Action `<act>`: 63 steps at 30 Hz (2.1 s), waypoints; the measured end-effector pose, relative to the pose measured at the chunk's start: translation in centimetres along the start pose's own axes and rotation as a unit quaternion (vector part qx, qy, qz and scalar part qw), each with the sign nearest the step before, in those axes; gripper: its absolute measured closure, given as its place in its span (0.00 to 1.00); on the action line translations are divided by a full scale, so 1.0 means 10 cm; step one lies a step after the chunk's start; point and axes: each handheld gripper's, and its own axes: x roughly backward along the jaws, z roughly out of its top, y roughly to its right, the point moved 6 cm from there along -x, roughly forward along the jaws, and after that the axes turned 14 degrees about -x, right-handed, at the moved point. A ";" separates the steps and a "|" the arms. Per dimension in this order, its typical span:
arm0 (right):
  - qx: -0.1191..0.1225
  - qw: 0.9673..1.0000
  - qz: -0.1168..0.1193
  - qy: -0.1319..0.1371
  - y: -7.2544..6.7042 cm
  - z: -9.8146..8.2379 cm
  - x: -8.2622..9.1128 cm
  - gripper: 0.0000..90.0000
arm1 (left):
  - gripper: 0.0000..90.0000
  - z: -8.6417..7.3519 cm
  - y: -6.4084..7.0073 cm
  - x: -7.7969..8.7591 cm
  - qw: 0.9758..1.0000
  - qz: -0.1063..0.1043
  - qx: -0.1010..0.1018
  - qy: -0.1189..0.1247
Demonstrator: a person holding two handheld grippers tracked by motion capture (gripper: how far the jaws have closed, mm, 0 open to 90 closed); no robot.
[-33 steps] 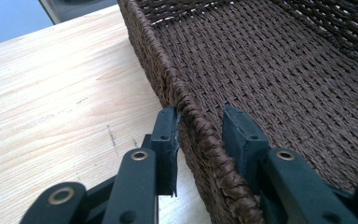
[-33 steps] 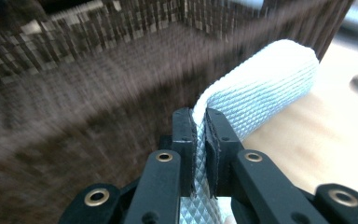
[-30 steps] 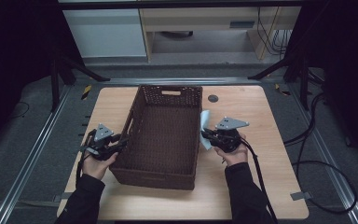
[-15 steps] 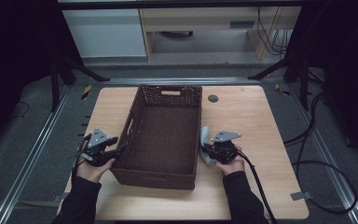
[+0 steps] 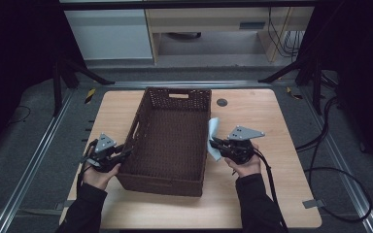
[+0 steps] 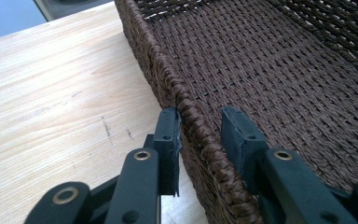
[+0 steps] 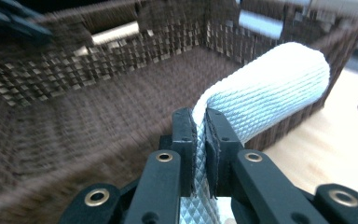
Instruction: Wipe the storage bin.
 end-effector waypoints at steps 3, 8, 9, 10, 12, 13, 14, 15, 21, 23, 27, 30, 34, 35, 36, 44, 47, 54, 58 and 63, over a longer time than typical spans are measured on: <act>0.008 1.000 -0.004 -0.011 -0.02 0.00 -0.01 0.93 | 0.75 0.02 -0.02 -0.03 1.000 0.006 -0.001 -0.002; -0.004 0.998 -0.017 -0.062 0.09 -0.31 -0.17 0.93 | 0.73 0.05 -0.07 -0.10 1.000 0.012 0.003 0.000; -0.007 0.997 -0.017 -0.070 0.11 -0.37 -0.21 0.93 | 0.73 0.05 -0.08 -0.11 1.000 0.012 0.002 0.000; -0.009 0.997 -0.019 -0.079 0.13 -0.43 -0.24 0.93 | 0.72 0.06 -0.08 -0.11 1.000 0.013 0.002 0.000; -0.011 0.995 -0.020 -0.093 0.15 -0.53 -0.29 0.93 | 0.71 0.06 -0.10 -0.12 1.000 0.013 0.006 0.002; -0.013 0.995 -0.019 -0.099 0.15 -0.59 -0.31 0.93 | 0.70 0.05 -0.10 -0.12 1.000 0.013 0.008 0.003; -0.013 0.995 -0.018 -0.101 0.15 -0.61 -0.32 0.93 | 0.68 0.05 -0.10 -0.12 1.000 0.015 0.009 0.005; -0.013 0.994 -0.016 -0.103 0.14 -0.63 -0.33 0.93 | 0.67 0.05 -0.11 -0.12 1.000 0.016 0.010 0.006; -0.006 0.997 0.001 -0.073 0.05 -0.47 -0.22 0.93 | 0.54 0.03 -0.12 -0.09 1.000 0.018 0.012 0.016; 0.000 0.998 0.008 -0.056 0.00 -0.35 -0.14 0.93 | 0.52 0.02 -0.11 -0.08 1.000 0.014 0.006 0.017; 0.017 0.999 0.014 -0.033 -0.12 -0.17 0.00 0.93 | 0.51 0.00 -0.07 -0.03 1.000 0.004 -0.003 0.017; 0.020 0.999 0.015 -0.028 -0.14 -0.18 0.03 0.93 | 0.59 -0.01 -0.04 -0.03 1.000 -0.016 0.003 0.016; 0.004 0.999 0.017 -0.045 -0.10 -0.37 -0.04 0.93 | 0.72 0.01 -0.01 -0.02 1.000 -0.019 -0.006 0.012; -0.001 0.998 0.017 -0.052 -0.08 -0.44 -0.06 0.93 | 0.73 0.01 -0.01 -0.02 1.000 -0.018 -0.006 0.011; -0.004 0.998 0.017 -0.058 -0.08 -0.49 -0.08 0.93 | 0.74 0.01 -0.01 -0.02 1.000 -0.017 -0.003 0.010; -0.008 0.995 0.015 -0.103 -0.06 -0.73 -0.23 0.93 | 0.76 0.03 -0.05 -0.06 1.000 -0.002 -0.004 0.007; -0.006 0.996 0.026 -0.080 -0.11 -0.56 -0.14 0.93 | 0.76 0.04 -0.07 -0.09 1.000 0.003 -0.001 0.007; 0.015 0.998 0.035 -0.041 -0.19 -0.19 0.10 0.93 | 0.75 0.07 -0.12 -0.15 1.000 0.008 0.001 0.005; 0.018 0.998 0.033 -0.050 -0.20 -0.27 0.09 0.93 | 0.75 0.07 -0.12 -0.16 1.000 0.005 0.002 0.005; 0.007 0.997 0.033 -0.076 -0.18 -0.52 -0.04 0.93 | 0.75 0.07 -0.12 -0.16 1.000 0.003 0.001 0.005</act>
